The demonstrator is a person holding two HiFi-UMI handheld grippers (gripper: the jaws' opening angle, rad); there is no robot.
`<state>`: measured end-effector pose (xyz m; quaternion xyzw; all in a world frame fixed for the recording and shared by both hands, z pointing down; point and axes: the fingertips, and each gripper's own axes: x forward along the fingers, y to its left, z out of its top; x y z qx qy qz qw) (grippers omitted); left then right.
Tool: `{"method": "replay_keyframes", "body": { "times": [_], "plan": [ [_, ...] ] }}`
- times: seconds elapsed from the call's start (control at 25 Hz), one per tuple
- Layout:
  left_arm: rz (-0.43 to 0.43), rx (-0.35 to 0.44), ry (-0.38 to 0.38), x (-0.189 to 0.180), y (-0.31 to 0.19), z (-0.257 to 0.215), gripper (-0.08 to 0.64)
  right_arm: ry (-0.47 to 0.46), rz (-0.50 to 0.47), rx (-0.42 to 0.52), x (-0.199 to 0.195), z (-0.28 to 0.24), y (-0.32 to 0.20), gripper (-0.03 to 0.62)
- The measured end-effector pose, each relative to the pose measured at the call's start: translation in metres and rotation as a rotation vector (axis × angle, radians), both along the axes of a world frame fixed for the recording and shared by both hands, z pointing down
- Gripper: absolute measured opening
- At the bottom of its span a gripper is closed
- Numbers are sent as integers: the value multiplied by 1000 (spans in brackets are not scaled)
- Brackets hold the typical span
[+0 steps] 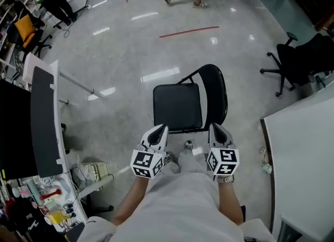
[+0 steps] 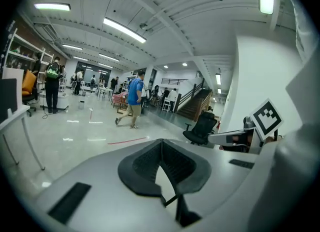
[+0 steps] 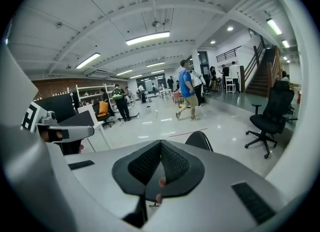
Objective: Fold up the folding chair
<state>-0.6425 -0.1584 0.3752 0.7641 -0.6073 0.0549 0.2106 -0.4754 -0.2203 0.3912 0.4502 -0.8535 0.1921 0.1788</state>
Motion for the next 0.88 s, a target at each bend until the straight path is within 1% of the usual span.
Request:
{"method": "replay_keyframes", "body": {
  "times": [0.16,0.28,0.4,0.52,0.72,0.76,0.88],
  "plan": [
    [2,-25,-17,14,-32,7,12,-6,12,-44,18,19,-31,6],
    [25,-43,-35,28,-55,17,12,4,-3,-70,27,35,-54,6],
    [56,-67,-51,39,-70,27,14,28,-16,-90,32,48,-69,6],
    [66,-81,-64,47,-83,36,14,57,-16,-123,41,65,-83,8],
    [78,-113,-48,56,-106,55,14,111,-16,-185,56,96,-107,10],
    [81,-123,-42,57,-110,61,14,122,-14,-201,58,104,-112,21],
    [93,-152,-24,59,-123,85,14,158,-17,-257,60,134,-124,101]
  ]
}}
